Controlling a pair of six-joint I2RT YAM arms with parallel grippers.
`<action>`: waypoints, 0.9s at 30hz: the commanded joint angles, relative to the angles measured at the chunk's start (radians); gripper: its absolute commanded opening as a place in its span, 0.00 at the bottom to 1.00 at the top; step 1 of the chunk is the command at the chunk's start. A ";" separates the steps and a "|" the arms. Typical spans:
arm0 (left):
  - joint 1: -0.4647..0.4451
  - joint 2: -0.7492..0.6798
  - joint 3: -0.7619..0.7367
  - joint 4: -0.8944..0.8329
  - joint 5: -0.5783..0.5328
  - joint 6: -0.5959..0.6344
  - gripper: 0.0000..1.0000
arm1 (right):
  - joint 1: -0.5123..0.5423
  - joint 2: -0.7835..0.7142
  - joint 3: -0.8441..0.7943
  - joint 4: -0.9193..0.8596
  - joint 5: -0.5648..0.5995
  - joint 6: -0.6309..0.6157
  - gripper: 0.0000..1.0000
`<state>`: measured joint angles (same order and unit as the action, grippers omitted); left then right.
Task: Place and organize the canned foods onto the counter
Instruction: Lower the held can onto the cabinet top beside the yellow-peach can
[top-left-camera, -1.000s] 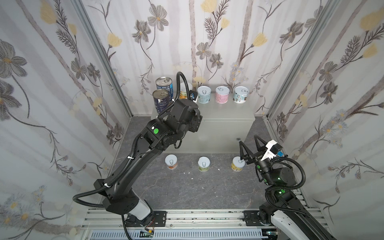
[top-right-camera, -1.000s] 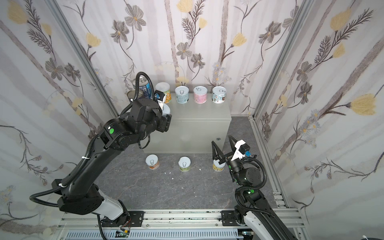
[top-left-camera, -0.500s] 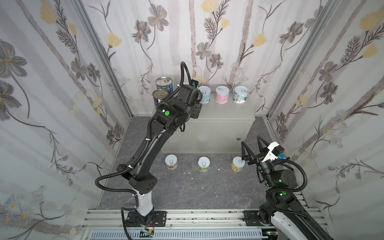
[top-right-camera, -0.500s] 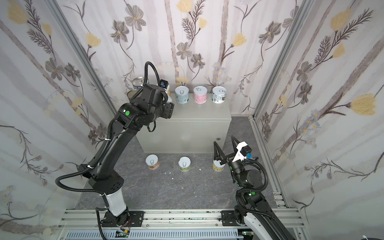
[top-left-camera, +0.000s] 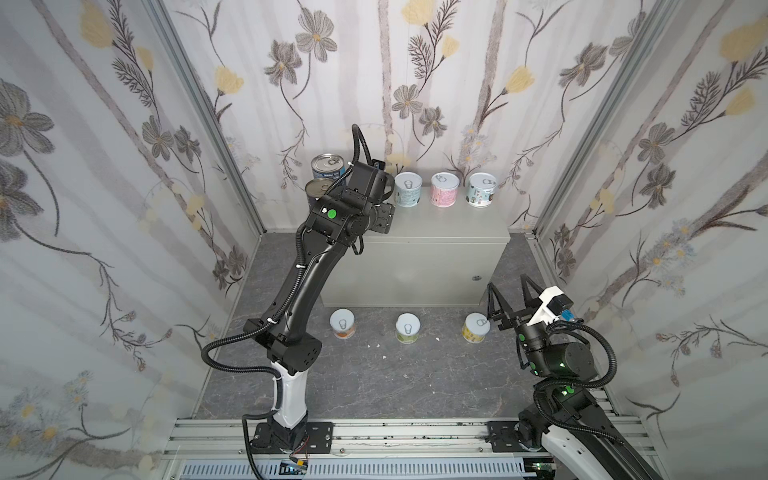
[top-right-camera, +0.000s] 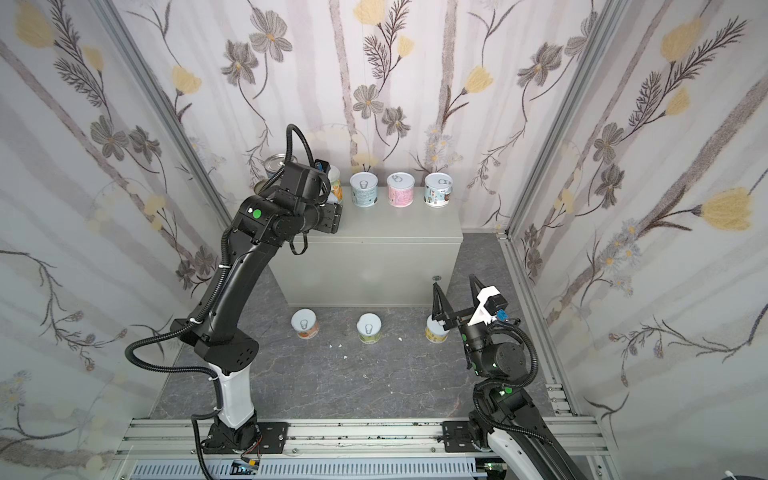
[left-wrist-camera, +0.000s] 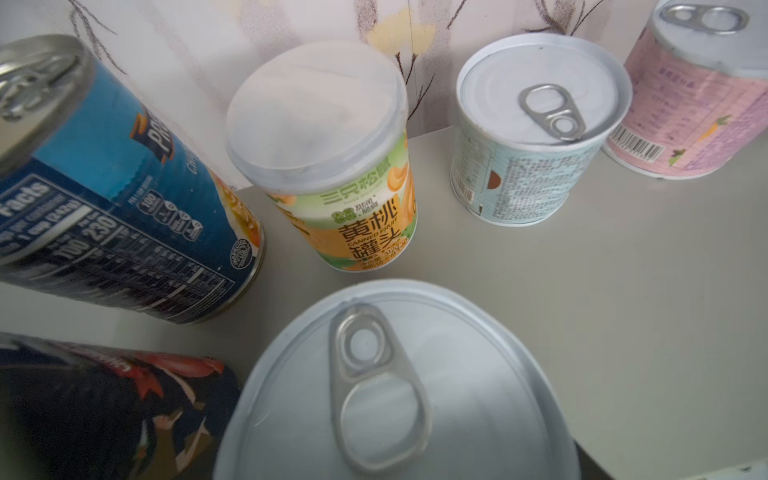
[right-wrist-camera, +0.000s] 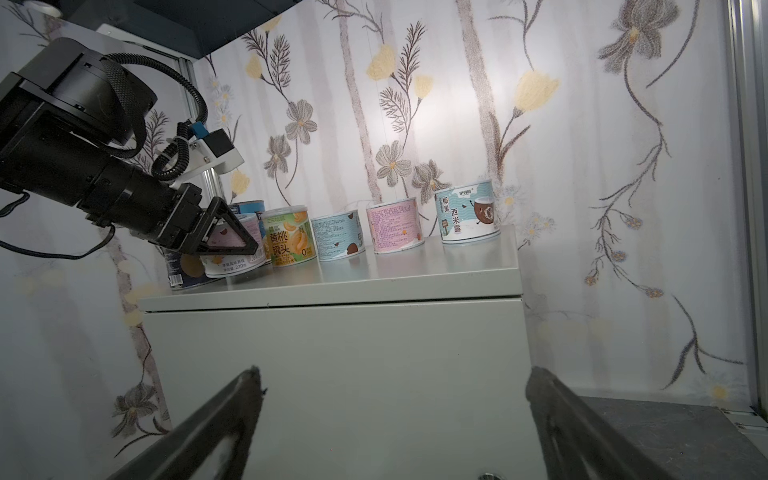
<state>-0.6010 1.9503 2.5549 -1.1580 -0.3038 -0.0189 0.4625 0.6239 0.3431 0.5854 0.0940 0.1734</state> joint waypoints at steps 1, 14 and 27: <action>0.011 0.003 0.011 0.020 0.027 -0.019 0.00 | 0.001 0.004 0.000 -0.008 0.032 -0.012 1.00; 0.049 0.024 0.011 0.044 0.038 -0.073 0.01 | 0.001 -0.011 0.018 -0.058 0.048 -0.026 1.00; 0.074 0.039 0.010 0.046 0.087 -0.074 0.23 | 0.000 -0.027 0.016 -0.090 0.058 -0.028 1.00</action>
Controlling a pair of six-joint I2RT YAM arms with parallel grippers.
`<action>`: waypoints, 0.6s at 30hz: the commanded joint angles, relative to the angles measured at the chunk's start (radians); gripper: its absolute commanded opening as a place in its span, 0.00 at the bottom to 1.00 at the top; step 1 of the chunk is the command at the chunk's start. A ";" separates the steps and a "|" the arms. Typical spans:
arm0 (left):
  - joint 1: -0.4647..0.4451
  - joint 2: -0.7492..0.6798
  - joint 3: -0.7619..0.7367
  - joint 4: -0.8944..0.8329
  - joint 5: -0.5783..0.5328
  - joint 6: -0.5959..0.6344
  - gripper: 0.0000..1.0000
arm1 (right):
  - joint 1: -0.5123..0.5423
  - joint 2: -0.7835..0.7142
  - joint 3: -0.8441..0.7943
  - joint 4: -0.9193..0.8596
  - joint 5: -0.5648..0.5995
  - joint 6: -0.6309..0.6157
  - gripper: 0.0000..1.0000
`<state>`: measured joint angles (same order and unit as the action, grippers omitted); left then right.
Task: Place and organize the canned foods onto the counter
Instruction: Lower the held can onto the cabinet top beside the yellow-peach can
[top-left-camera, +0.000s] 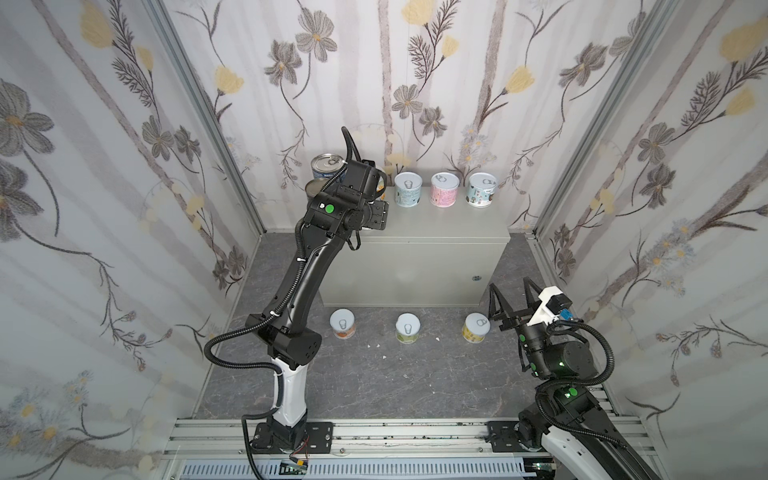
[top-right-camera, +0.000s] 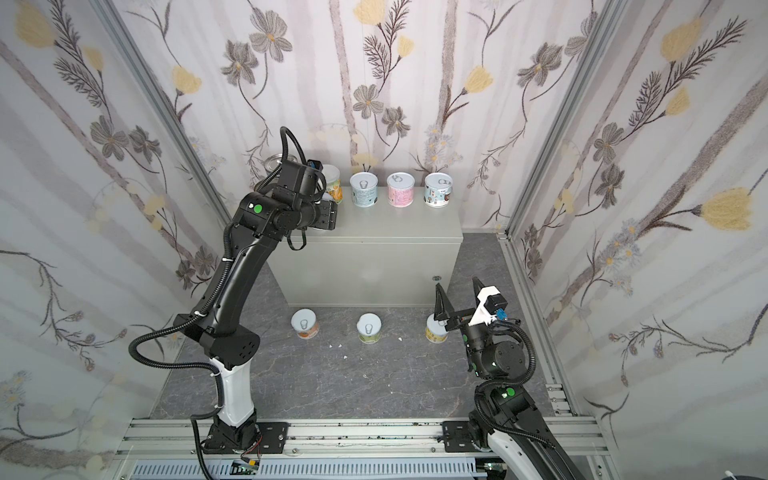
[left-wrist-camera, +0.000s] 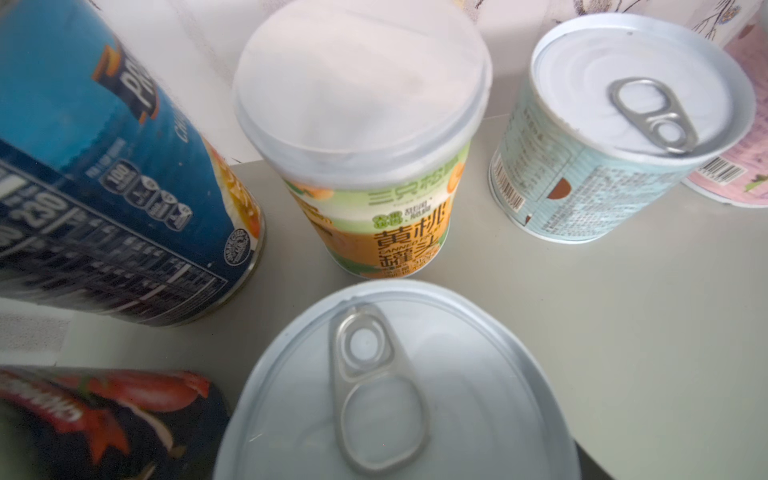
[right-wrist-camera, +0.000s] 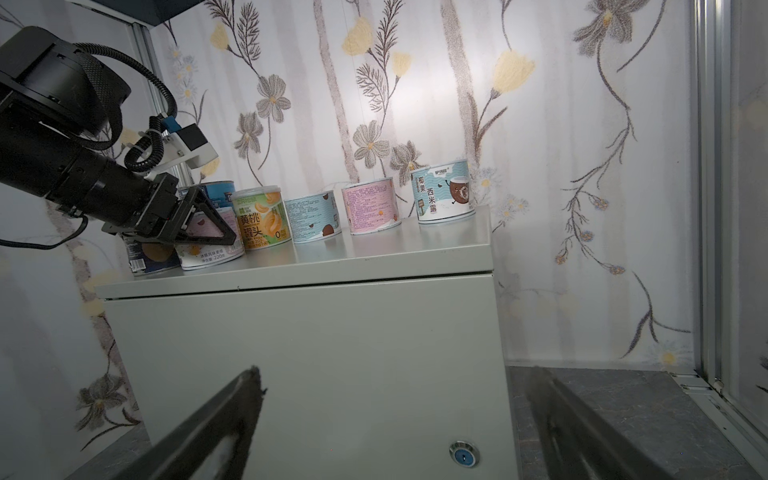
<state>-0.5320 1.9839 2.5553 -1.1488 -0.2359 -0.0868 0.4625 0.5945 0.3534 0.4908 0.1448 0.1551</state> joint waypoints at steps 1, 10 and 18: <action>0.006 0.008 0.009 0.040 0.023 -0.007 0.25 | 0.001 0.004 0.007 0.003 0.007 -0.009 1.00; 0.017 0.016 0.009 0.053 0.050 -0.004 0.41 | 0.001 0.005 0.010 -0.008 0.010 -0.011 1.00; 0.017 0.011 0.010 0.052 0.062 0.013 0.58 | -0.001 0.009 0.010 -0.009 0.013 -0.011 1.00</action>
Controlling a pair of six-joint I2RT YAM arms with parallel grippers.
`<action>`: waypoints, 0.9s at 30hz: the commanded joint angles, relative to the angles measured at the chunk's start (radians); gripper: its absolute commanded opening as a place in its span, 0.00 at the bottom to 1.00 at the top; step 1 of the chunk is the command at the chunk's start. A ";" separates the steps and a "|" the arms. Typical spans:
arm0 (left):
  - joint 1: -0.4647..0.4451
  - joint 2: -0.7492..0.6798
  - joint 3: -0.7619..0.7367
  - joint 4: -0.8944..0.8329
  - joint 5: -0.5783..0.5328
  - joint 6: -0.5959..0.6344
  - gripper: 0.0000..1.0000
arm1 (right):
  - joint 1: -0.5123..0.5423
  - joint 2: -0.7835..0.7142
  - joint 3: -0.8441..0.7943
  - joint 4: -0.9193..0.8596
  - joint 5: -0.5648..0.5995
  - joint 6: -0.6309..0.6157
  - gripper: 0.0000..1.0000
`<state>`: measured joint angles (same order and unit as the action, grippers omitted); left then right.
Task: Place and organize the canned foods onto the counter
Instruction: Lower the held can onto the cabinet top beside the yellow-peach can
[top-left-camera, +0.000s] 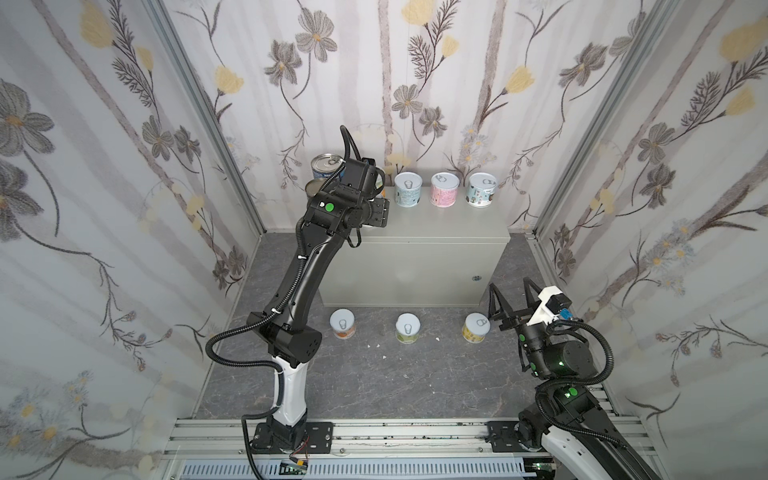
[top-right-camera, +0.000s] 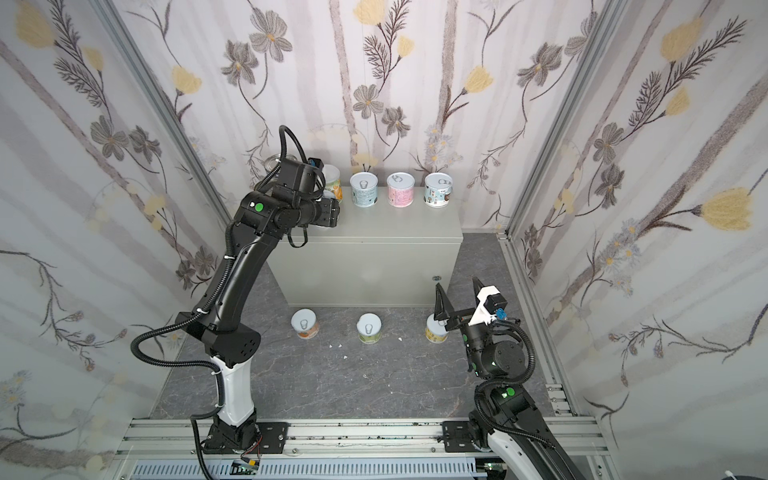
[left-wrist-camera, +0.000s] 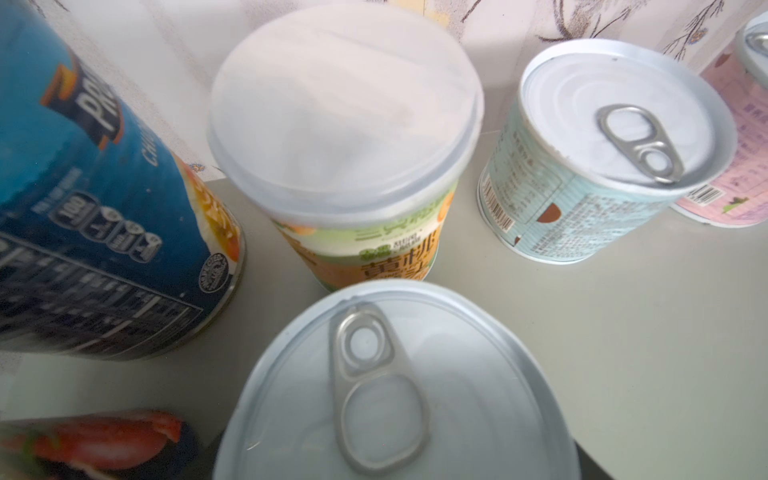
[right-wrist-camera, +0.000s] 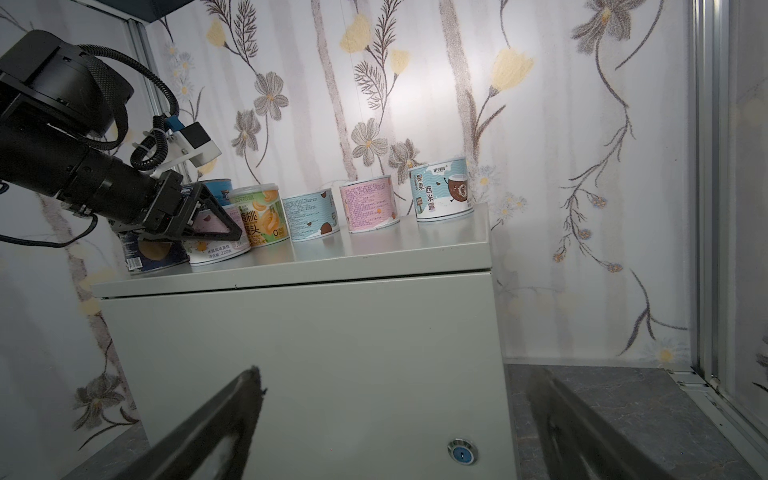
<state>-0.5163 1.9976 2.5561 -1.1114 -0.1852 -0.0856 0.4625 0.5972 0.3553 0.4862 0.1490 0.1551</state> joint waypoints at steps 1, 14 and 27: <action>0.001 -0.003 0.009 0.014 0.012 0.013 0.59 | 0.001 0.008 0.009 -0.004 0.010 -0.011 1.00; 0.001 -0.018 0.009 -0.004 -0.009 0.031 0.70 | 0.000 0.012 0.017 -0.007 0.009 -0.008 1.00; 0.001 -0.018 0.010 0.007 -0.006 0.035 0.84 | 0.000 0.017 0.016 -0.006 0.009 -0.006 1.00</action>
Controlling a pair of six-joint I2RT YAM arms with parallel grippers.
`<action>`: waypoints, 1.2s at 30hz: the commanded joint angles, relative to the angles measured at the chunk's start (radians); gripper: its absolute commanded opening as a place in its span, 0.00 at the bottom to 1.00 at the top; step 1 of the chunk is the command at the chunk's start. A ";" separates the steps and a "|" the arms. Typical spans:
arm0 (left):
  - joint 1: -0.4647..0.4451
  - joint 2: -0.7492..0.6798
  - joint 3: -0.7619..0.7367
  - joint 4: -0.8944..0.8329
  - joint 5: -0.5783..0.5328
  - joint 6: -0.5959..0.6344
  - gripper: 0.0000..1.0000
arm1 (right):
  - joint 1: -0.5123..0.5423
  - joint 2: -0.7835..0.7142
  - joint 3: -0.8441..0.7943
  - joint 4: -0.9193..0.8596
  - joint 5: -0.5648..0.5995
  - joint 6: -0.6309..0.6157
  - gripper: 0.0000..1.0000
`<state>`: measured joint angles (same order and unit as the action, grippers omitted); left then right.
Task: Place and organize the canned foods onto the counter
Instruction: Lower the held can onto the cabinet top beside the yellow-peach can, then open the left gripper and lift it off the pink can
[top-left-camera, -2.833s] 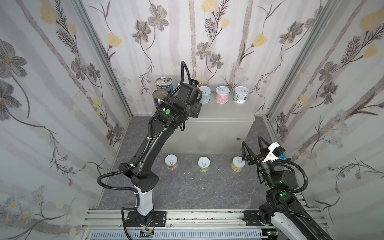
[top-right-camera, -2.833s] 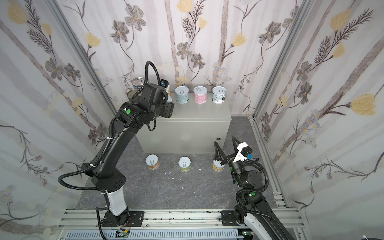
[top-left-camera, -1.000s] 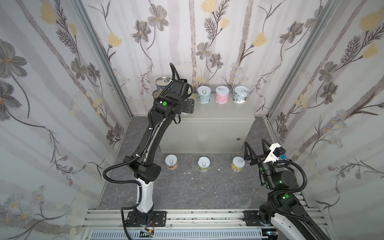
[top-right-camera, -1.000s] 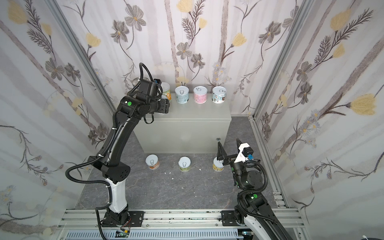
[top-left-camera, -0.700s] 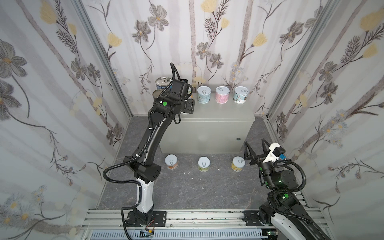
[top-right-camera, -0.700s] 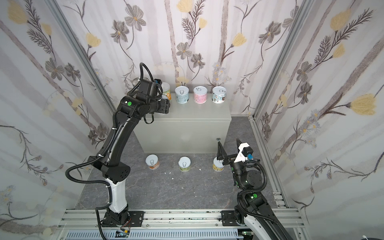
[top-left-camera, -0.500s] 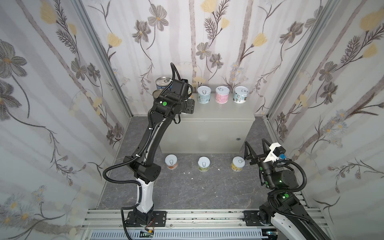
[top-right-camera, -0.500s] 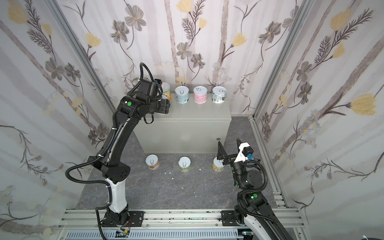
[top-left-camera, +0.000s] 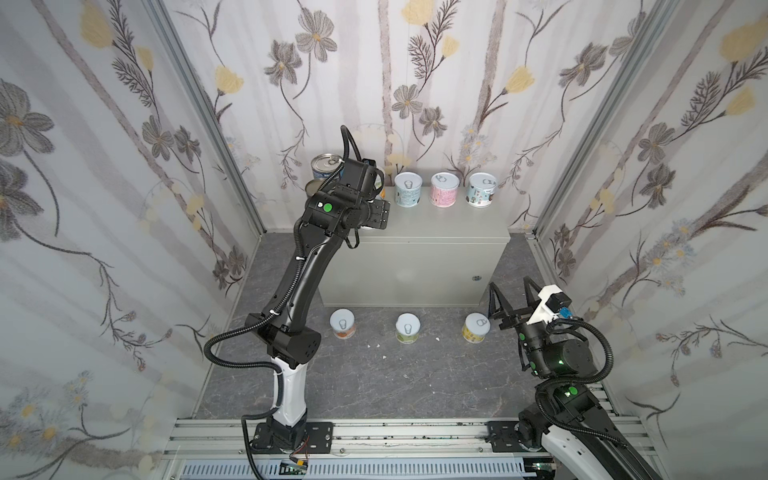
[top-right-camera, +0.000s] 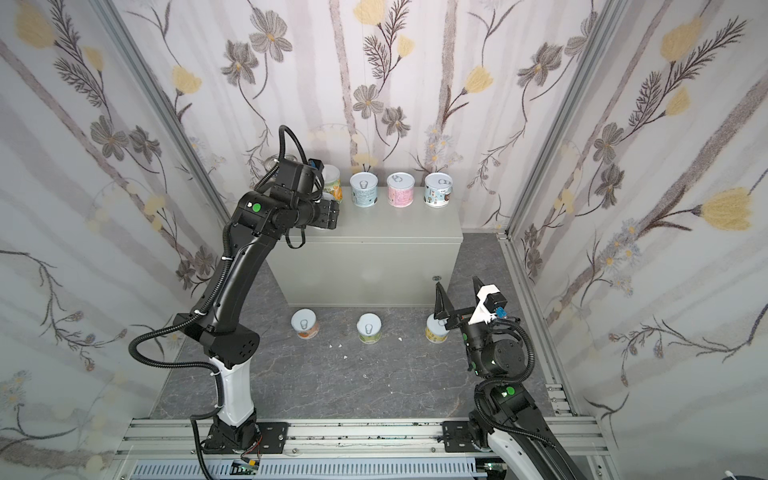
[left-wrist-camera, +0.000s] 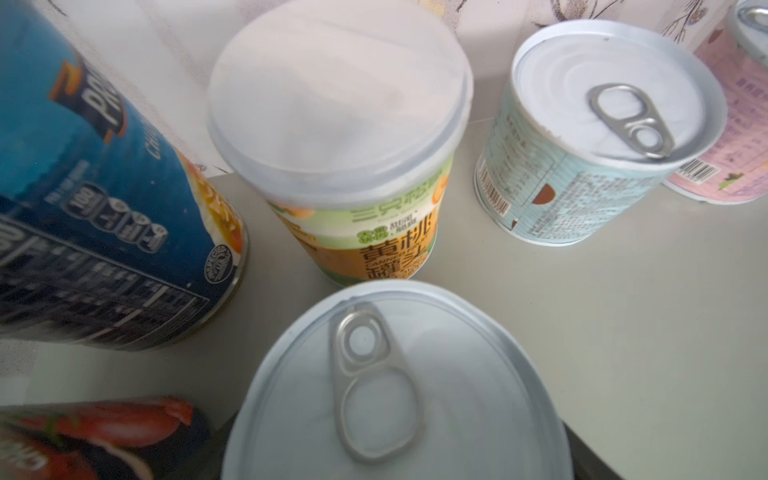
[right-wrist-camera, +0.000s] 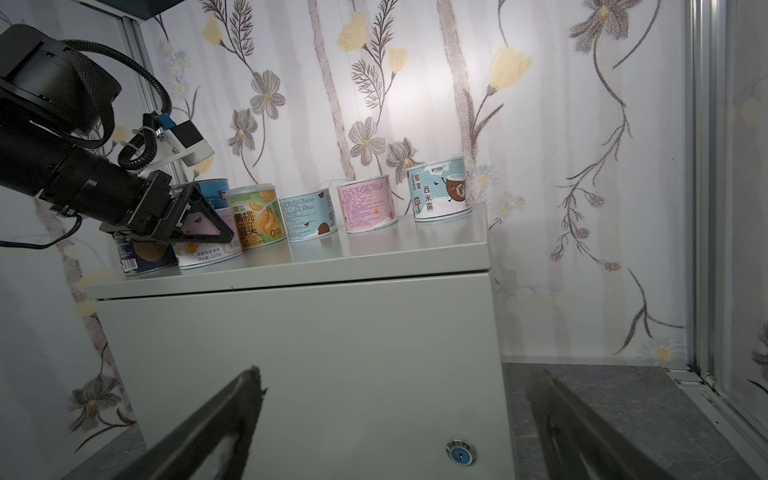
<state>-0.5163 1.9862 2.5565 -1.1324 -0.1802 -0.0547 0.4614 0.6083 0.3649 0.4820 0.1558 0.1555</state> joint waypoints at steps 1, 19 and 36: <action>0.001 -0.008 0.010 0.028 -0.017 0.003 0.85 | 0.002 0.007 0.009 -0.002 0.002 -0.007 1.00; 0.001 -0.028 0.010 0.033 -0.033 0.009 0.89 | 0.001 0.035 0.014 0.016 -0.011 -0.005 1.00; -0.008 -0.088 0.010 0.054 0.048 -0.001 0.88 | 0.002 0.006 0.008 -0.015 -0.010 -0.001 1.00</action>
<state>-0.5201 1.9106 2.5580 -1.1015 -0.1581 -0.0528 0.4618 0.6136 0.3721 0.4816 0.1516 0.1558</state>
